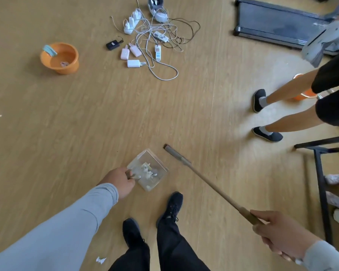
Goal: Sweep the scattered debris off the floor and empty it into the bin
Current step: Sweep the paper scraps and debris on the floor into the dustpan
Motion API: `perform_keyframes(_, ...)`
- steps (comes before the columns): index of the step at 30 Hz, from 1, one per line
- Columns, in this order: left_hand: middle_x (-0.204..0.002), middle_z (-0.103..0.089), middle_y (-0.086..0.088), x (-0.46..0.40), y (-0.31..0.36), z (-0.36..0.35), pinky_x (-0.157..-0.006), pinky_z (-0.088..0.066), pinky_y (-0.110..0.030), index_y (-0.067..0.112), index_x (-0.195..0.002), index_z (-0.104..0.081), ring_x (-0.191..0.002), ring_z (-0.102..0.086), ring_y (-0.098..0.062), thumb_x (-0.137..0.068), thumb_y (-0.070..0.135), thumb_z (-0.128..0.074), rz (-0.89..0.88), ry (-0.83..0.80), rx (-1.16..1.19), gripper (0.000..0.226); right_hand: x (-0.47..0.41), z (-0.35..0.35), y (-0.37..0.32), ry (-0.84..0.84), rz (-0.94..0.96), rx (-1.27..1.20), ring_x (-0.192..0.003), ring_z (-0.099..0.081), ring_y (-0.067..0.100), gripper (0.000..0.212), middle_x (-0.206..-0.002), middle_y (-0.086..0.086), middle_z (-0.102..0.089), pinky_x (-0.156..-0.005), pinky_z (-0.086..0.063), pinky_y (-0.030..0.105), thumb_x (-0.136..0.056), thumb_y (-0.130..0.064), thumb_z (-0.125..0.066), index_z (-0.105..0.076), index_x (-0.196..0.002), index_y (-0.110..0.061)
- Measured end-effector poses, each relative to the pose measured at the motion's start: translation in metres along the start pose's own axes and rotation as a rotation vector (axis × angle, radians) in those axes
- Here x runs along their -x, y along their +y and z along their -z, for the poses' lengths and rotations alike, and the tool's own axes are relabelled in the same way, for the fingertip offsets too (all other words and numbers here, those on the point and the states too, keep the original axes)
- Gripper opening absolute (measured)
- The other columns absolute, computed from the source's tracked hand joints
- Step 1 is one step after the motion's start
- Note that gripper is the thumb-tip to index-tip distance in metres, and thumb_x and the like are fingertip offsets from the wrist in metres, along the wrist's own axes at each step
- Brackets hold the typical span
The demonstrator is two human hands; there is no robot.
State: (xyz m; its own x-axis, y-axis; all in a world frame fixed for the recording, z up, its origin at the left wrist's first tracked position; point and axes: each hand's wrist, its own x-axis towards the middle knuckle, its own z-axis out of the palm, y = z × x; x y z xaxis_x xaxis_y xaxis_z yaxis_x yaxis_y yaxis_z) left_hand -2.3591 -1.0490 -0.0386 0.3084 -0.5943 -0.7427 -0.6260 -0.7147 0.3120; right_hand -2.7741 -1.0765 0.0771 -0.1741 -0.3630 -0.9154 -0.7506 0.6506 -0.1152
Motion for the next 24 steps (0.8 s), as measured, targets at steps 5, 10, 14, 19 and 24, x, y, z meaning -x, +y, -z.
perform_keyframes(5,-0.085,-0.06,0.007,0.013,-0.023,-0.006,-0.062,-0.041,-0.027,0.027,-0.099,-0.059,-0.075,-0.06,-0.016,-0.093,0.025,-0.057,-0.003,0.01,-0.041,0.007,-0.019,-0.001,-0.012,0.106,0.053,-0.047,-0.038,-0.039,0.017,0.046,-0.057,0.008,-0.057,-0.039,-0.031,0.019,-0.095,-0.013,-0.059,-0.055,-0.138,-0.029)
perform_keyframes(10,-0.078,-0.063,0.005,0.006,-0.041,-0.027,-0.057,-0.043,-0.027,0.028,-0.085,-0.058,-0.07,-0.062,-0.017,-0.093,0.025,-0.057,0.029,0.024,-0.04,0.008,-0.094,-0.06,-0.048,0.116,0.064,0.16,-0.056,-0.057,0.024,0.044,-0.077,0.007,-0.063,-0.046,-0.043,0.023,-0.092,-0.013,-0.047,-0.059,-0.134,-0.018)
perform_keyframes(14,-0.083,-0.064,0.005,0.002,-0.048,-0.025,-0.065,-0.048,-0.029,0.031,-0.089,-0.058,-0.074,-0.063,-0.017,-0.094,0.028,-0.056,0.022,0.021,-0.039,0.007,-0.08,-0.11,-0.046,0.012,0.087,0.364,-0.057,-0.057,0.017,0.055,-0.083,0.0,-0.058,-0.042,-0.043,0.021,-0.092,-0.009,-0.041,-0.049,-0.145,-0.019)
perform_keyframes(19,-0.082,-0.061,0.007,0.003,-0.045,-0.022,-0.06,-0.041,-0.028,0.026,-0.092,-0.06,-0.071,-0.06,-0.013,-0.094,0.028,-0.056,0.016,0.018,-0.025,0.005,-0.035,-0.081,-0.014,-0.1,0.079,0.403,-0.055,-0.054,0.016,0.056,-0.08,-0.005,-0.062,-0.046,-0.041,0.024,-0.091,-0.021,-0.048,-0.049,-0.142,-0.044)
perform_keyframes(24,-0.082,-0.059,0.01,0.014,-0.05,-0.023,-0.062,-0.041,-0.028,0.025,-0.097,-0.061,-0.073,-0.058,-0.012,-0.095,0.032,-0.055,0.008,0.011,-0.01,0.009,0.003,-0.004,0.0,-0.214,-0.016,0.18,-0.048,-0.043,0.018,0.046,-0.063,0.008,-0.06,-0.044,-0.033,0.027,-0.092,-0.018,-0.067,-0.058,-0.133,-0.035)
